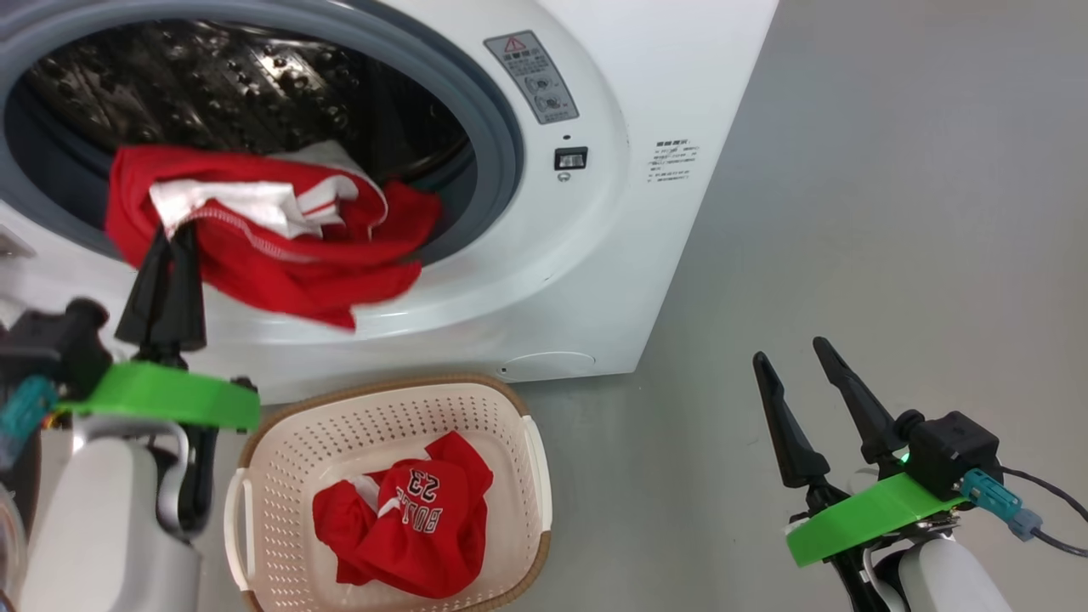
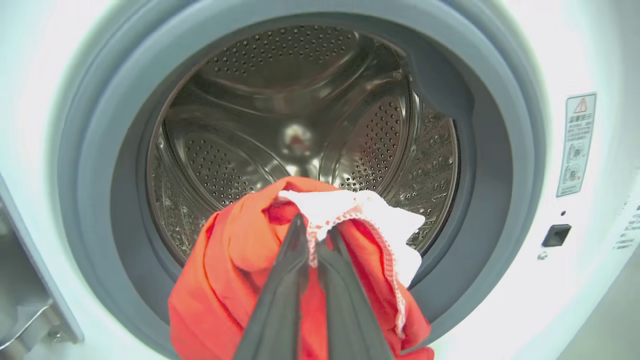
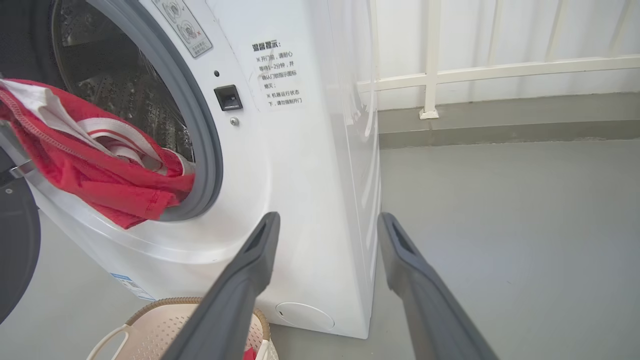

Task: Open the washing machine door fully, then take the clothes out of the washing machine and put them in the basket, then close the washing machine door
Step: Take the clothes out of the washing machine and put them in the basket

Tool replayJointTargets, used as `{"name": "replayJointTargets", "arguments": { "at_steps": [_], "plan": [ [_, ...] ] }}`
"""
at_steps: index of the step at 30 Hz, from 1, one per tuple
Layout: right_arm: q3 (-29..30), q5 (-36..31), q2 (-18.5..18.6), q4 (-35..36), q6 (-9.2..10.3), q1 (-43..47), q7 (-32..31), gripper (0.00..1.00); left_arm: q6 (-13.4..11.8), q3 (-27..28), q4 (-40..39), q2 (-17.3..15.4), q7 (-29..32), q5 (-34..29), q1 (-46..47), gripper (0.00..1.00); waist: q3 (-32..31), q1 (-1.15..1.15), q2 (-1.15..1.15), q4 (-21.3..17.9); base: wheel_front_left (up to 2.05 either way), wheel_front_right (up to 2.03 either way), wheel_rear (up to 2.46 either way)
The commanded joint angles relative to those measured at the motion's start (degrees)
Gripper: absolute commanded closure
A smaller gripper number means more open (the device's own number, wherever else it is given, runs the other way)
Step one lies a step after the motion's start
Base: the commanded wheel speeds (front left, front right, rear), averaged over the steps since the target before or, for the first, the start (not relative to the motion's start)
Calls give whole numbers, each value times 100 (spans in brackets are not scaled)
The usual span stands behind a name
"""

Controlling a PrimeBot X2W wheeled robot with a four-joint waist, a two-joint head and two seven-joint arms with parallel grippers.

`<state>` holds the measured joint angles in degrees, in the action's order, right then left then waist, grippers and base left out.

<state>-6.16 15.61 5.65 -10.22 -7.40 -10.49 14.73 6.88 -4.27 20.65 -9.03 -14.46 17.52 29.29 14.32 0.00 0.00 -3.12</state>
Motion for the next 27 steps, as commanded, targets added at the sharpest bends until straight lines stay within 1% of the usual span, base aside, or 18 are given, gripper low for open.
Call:
{"name": "replayJointTargets", "arguments": {
  "at_steps": [1, 7, 10, 14, 17, 21, 27],
  "plan": [
    [-86, -57, 36, 141, -9, 82, 27, 0, 31, 237, -343, -174, -53, 55, -103, 100, -23, 0, 0, 18, 0, 0, 0],
    [-76, -60, 55, 157, -9, 142, 27, 0, 36, 443, -1410, -159, -53, 101, -840, 100, -64, 0, 0, 52, 0, 0, 0],
    [-75, -62, 47, 159, -9, 163, 27, 0, -5, 508, -1880, -151, -53, 120, -1158, 100, -62, 0, 0, 68, 0, 0, 0],
    [-73, -65, 37, 166, -9, 164, 27, 0, -58, 493, -2451, -136, 23, 140, -1480, 100, -25, 0, 0, 97, 0, 0, 0],
    [-86, -70, 31, 173, -9, 139, 27, 0, -88, 440, -2689, -149, 106, 102, -1677, 100, 22, 0, 0, 100, 0, 0, 0],
    [-109, -83, 23, 183, -9, 92, 27, 0, -93, 365, -2592, -125, 165, 122, -1929, 100, 90, 0, 0, 82, 0, 0, 0],
    [-149, -109, -11, 190, -9, 11, 27, 0, -60, 218, -1720, -90, 89, 132, -2071, 100, 256, 0, 0, 25, 0, 0, 0]
  ]
}}
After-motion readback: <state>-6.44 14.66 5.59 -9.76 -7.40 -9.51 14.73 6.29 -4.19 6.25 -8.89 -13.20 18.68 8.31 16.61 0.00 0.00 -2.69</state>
